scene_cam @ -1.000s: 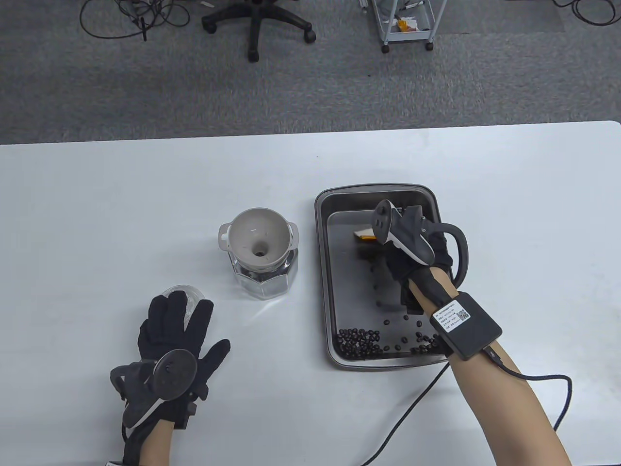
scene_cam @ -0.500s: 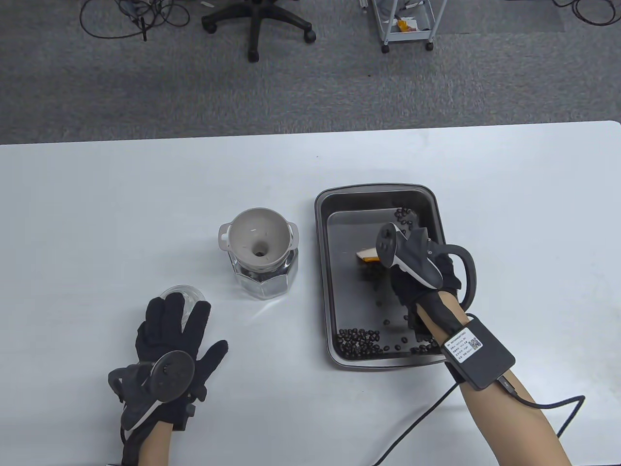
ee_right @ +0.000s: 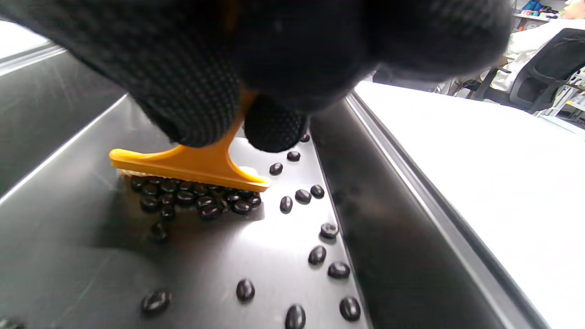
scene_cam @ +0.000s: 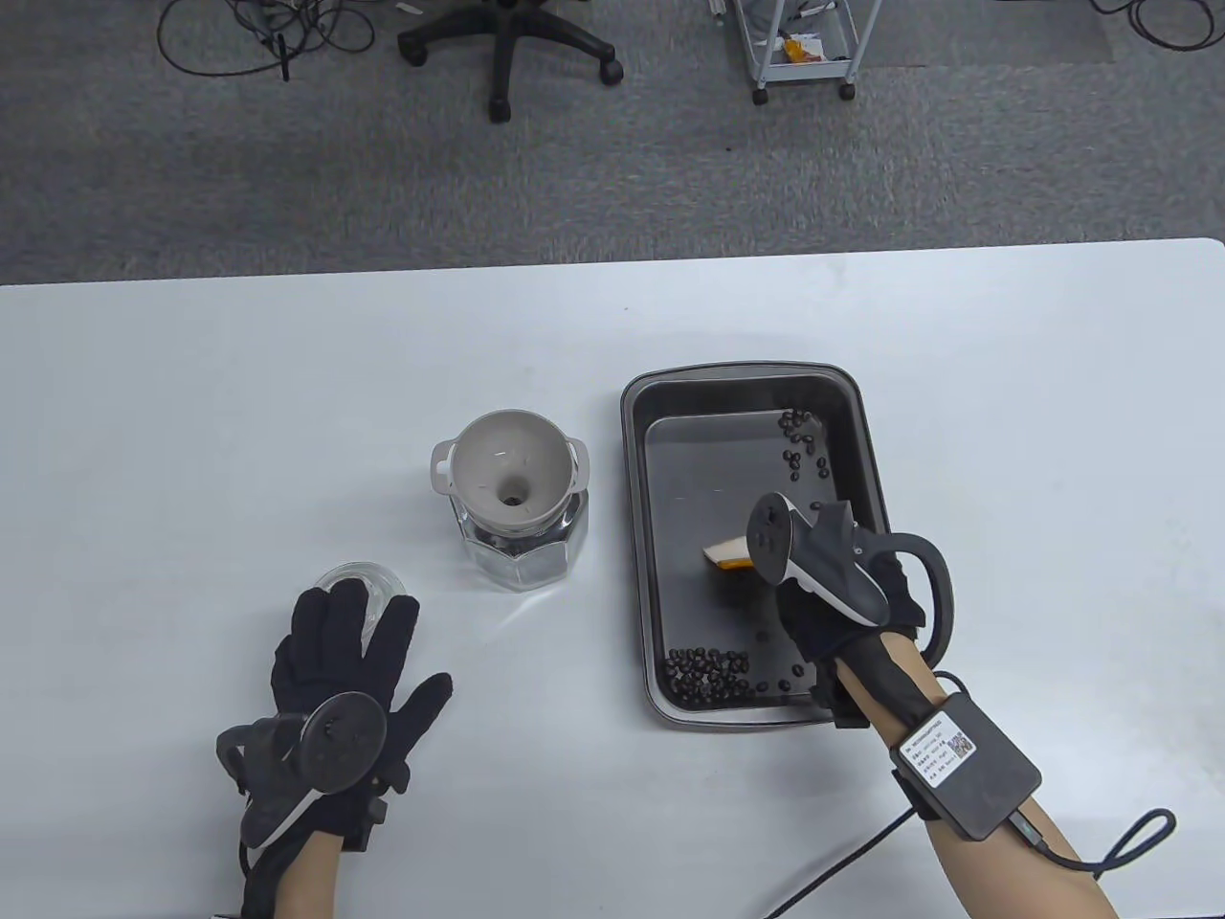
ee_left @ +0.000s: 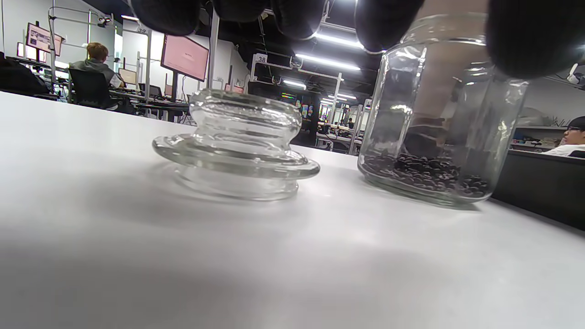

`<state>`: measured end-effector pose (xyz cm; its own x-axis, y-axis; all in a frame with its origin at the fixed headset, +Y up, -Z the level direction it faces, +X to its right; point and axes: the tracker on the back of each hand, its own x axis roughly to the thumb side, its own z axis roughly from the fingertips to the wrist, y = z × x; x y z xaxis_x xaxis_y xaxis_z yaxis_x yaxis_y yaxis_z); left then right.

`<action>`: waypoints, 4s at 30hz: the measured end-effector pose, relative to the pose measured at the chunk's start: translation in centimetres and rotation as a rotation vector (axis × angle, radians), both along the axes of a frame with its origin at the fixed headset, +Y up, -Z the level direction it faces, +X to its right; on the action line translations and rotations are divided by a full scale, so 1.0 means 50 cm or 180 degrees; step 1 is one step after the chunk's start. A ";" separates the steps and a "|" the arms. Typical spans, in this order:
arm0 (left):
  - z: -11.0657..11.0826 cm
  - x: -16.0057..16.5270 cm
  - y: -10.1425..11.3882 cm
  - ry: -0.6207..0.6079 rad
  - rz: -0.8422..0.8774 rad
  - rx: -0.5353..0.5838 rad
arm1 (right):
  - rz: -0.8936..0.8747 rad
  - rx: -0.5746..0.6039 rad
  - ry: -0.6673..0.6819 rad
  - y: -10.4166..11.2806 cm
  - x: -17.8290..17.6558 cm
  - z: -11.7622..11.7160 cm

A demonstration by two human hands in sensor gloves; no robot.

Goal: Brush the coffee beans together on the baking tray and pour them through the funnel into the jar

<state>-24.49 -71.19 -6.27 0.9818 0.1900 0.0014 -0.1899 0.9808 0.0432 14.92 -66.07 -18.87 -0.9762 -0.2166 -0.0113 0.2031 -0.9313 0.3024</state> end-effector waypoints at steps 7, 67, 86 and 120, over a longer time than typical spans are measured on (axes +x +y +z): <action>0.000 0.001 -0.001 0.0001 0.0004 -0.0001 | -0.0026 -0.0078 0.0013 0.001 0.005 0.045; -0.011 0.004 -0.005 -0.0105 0.0031 -0.0022 | -0.0686 0.0809 -0.0370 0.087 0.117 -0.079; -0.015 -0.006 -0.011 -0.0049 0.0018 -0.0088 | -0.0388 0.0891 -0.0304 0.017 0.128 -0.212; -0.019 -0.006 -0.016 -0.0061 0.0029 -0.0124 | -0.0146 0.0647 -0.0285 -0.017 0.099 -0.217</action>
<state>-24.81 -71.98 -7.21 0.9799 0.1992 0.0125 -0.1992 0.9800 0.0015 19.86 -66.92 -29.72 -0.9781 -0.1564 -0.1371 0.1399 -0.9825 0.1226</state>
